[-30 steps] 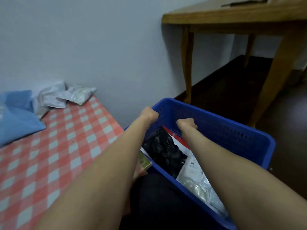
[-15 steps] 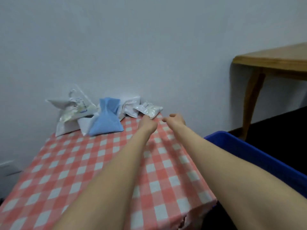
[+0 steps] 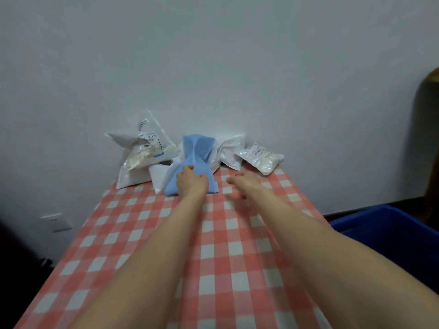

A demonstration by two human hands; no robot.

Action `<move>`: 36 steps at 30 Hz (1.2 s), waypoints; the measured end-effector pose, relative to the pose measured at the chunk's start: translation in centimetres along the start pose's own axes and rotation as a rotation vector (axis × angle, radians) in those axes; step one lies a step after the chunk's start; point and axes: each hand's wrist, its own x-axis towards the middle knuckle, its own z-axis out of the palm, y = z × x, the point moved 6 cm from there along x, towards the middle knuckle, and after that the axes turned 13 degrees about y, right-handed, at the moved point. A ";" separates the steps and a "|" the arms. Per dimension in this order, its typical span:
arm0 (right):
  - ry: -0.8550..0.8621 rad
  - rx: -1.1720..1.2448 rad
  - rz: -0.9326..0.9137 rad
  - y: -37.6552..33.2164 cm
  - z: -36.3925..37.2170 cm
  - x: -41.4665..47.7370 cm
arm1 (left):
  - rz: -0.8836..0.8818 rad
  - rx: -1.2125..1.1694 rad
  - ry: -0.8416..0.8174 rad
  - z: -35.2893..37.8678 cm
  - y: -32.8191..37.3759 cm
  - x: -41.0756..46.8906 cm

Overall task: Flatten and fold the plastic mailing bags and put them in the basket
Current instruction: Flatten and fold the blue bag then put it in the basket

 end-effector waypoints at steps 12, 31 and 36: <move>-0.060 0.094 -0.016 -1.0 7.8 3.8 | 0.084 -0.030 -0.020 2.2 -0.6 7.8; -0.026 0.200 -0.026 -4.0 0.2 -1.3 | 0.121 -0.219 0.358 -5.3 3.2 3.7; -0.052 0.067 -0.082 -3.0 -5.0 -3.9 | 0.128 -0.202 0.222 -5.5 4.0 1.7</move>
